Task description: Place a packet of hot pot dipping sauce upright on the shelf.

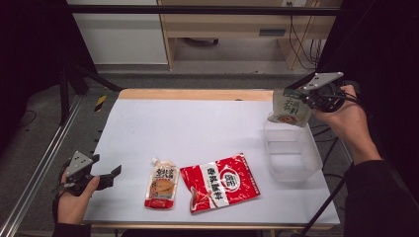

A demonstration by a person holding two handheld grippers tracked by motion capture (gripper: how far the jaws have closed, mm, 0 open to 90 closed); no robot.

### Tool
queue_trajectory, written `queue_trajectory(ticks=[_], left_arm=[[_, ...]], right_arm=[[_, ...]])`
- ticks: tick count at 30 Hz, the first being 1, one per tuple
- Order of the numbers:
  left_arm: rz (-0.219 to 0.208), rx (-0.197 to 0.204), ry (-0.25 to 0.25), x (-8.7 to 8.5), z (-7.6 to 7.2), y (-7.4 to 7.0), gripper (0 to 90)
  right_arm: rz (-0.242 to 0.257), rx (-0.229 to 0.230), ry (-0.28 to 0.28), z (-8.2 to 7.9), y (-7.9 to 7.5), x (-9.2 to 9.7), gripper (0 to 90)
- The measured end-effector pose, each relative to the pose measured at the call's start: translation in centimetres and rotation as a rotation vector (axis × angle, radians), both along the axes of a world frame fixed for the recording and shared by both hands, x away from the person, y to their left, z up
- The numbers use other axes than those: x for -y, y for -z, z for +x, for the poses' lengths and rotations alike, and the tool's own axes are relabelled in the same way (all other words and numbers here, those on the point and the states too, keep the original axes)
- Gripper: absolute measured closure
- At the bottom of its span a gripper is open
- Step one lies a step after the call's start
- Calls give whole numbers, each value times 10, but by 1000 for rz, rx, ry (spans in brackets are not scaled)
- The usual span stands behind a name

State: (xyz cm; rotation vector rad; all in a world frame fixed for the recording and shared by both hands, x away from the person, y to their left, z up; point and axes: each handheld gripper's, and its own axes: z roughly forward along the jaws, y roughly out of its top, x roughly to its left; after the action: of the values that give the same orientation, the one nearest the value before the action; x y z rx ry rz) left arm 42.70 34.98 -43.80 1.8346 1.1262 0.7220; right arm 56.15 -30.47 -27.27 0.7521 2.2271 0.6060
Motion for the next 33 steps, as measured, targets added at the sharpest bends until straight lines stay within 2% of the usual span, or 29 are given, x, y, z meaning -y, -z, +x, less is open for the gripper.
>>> queue_trajectory(ticks=[2, 7, 14, 24, 27, 33], left_arm=[[-7, 2, -7, 0, -1, -1, 88], [20, -5, -11, 0, -2, 0, 88], [26, -10, -17, 0, -2, 2, 88], [47, -13, -10, 2, -2, 2, 88], [52, -15, -6, 3, -2, 2, 88], [53, -14, -1, 4, -2, 1, 88]], right_arm=[[-4, -7, -5, 3, 3, -1, 900], [-6, -13, -24, 8, 7, 1, 900], [-13, -40, -27, 14, 14, 3, 900], [10, -82, -20, 21, 32, 9, 900], [47, -100, -16, 24, 36, 11, 900], [44, -131, -6, 30, 44, 8, 900]])
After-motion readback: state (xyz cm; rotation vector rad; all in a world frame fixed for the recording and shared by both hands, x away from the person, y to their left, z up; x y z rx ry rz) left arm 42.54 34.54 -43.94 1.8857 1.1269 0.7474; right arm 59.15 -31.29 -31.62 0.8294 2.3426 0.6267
